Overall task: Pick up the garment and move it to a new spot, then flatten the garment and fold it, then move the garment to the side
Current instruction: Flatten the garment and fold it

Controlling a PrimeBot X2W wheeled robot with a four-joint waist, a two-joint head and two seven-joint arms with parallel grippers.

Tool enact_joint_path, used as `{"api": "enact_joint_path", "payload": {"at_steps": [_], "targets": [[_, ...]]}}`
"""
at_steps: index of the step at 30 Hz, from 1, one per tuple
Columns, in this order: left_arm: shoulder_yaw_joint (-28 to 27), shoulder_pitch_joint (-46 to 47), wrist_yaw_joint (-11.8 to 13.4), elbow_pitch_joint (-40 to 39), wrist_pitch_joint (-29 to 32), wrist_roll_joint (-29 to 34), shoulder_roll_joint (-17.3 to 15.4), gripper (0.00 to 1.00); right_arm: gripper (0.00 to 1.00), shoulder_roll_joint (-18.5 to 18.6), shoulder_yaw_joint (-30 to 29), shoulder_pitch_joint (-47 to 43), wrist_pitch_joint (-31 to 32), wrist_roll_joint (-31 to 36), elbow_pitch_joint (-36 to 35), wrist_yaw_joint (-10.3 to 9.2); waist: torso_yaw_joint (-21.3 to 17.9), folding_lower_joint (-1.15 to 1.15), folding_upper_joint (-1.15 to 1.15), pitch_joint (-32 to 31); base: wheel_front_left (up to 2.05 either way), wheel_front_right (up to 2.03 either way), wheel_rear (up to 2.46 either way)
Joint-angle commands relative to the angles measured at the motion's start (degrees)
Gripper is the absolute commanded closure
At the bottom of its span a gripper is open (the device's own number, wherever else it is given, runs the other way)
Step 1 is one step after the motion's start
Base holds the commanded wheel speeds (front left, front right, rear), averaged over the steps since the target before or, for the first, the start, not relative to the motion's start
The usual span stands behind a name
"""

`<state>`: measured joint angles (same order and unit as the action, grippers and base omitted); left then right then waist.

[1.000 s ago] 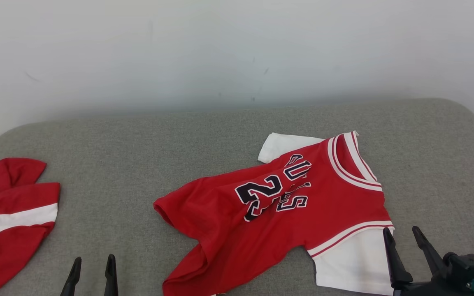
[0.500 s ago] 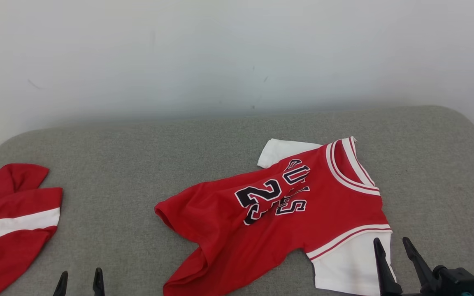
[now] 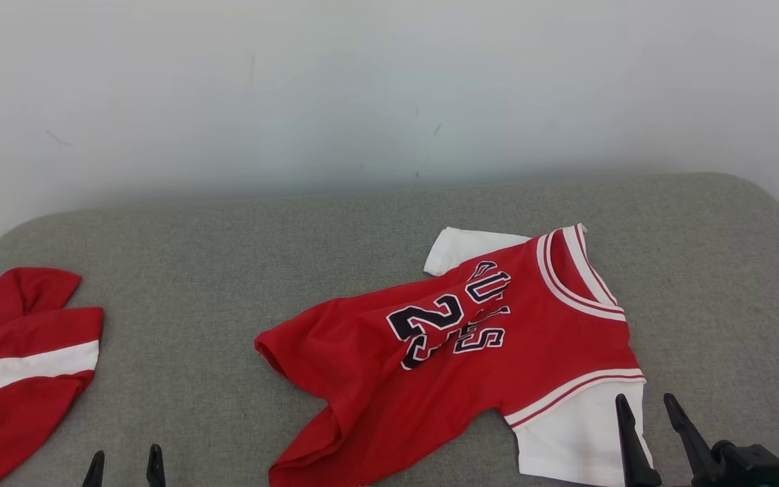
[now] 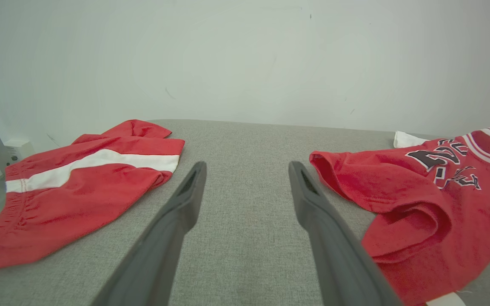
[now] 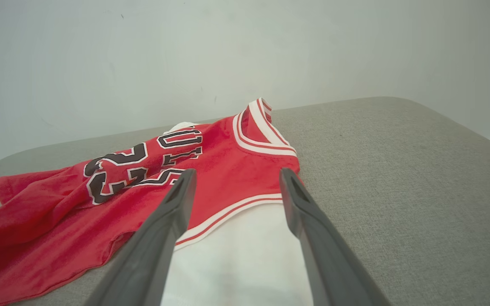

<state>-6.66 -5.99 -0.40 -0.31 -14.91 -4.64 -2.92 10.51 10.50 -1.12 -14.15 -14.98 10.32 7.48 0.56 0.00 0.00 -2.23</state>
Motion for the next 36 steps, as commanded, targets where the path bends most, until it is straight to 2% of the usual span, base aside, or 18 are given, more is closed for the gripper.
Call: {"api": "enact_joint_path", "payload": {"at_steps": [1,28,36], "targets": [[-0.3,-0.7,0.0,0.1,-0.2,0.2,-0.1,0.00,0.00,-0.2,-0.1,-0.2,-0.2,0.6,0.1,0.03,0.1,0.00,0.00,0.1,0.00,0.00,0.00],[-0.5,0.1,-0.2,0.4,-0.2,0.7,-0.1,0.00,0.00,0.0,-0.2,0.5,-0.3,1.1,0.8,0.03,0.0,0.00,0.00,0.5,0.00,0.00,0.00],[1.0,-0.6,-1.7,1.8,-0.2,-1.2,-0.1,0.00,0.00,0.7,0.0,0.7,0.4,0.6,1.0,0.03,-0.4,0.00,0.00,0.5,0.00,0.00,0.00]]}}
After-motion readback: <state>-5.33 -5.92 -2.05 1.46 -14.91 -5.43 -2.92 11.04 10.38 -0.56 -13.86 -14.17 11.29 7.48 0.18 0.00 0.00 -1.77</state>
